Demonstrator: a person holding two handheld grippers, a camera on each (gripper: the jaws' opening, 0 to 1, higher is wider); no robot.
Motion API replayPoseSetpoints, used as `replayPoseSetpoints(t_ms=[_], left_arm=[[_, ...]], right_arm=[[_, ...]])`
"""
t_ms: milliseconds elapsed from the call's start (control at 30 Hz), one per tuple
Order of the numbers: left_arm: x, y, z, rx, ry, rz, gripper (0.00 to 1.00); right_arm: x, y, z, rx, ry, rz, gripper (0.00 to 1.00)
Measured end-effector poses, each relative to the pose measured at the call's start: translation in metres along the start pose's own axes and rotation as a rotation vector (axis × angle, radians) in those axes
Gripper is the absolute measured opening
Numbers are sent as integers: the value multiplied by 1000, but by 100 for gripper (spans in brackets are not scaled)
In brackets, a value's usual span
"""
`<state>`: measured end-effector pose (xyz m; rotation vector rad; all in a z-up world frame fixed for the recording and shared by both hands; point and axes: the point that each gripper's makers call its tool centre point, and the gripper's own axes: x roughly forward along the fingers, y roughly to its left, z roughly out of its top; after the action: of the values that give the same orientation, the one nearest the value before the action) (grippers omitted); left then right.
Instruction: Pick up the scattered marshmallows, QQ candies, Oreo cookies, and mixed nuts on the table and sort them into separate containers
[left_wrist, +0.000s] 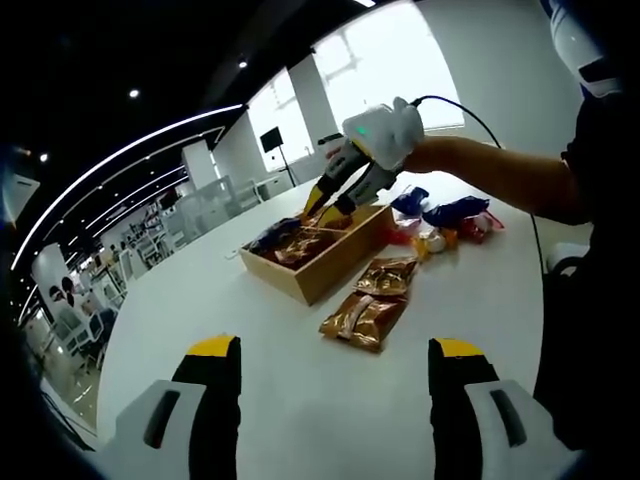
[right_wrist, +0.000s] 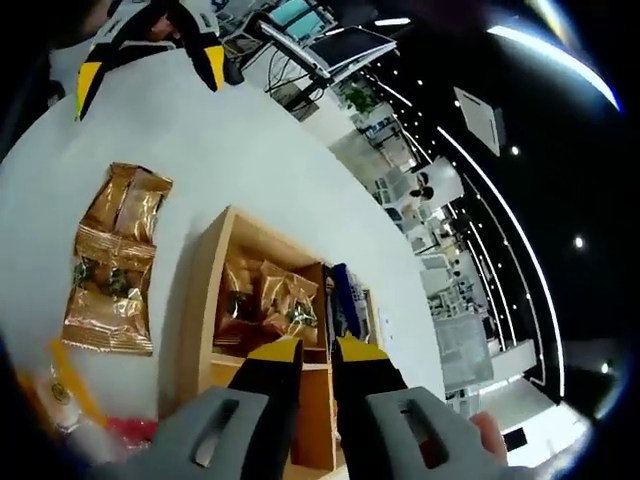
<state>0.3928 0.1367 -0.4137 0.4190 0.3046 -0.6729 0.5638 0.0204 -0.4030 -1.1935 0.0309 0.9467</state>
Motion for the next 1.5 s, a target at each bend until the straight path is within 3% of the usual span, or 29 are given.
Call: replayPoseSetpoints(t_ms=[133, 267, 500, 733, 1100, 1267, 1500], left_arm=[[0, 0, 1, -3, -4, 0, 80], [-1, 0, 0, 0, 0, 3, 80], [-1, -1, 0, 2, 1, 1, 80], [-1, -2, 1, 5, -1, -1, 80], [-1, -4, 1, -5, -2, -11, 80], [-1, -5, 1, -5, -1, -14, 80], [0, -6, 0, -7, -1, -15, 80]], right_arm=[[-3, -6, 4, 75, -27, -26, 12], [-3, -8, 1, 189, -49, -48, 28], [-4, -2, 4, 231, -60, -36, 30], [-7, 5, 3, 329, -70, -25, 33], [-15, 5, 2, 478, -97, -41, 54], [-19, -1, 4, 549, -124, -68, 76], [-23, 8, 2, 594, -113, -61, 81]])
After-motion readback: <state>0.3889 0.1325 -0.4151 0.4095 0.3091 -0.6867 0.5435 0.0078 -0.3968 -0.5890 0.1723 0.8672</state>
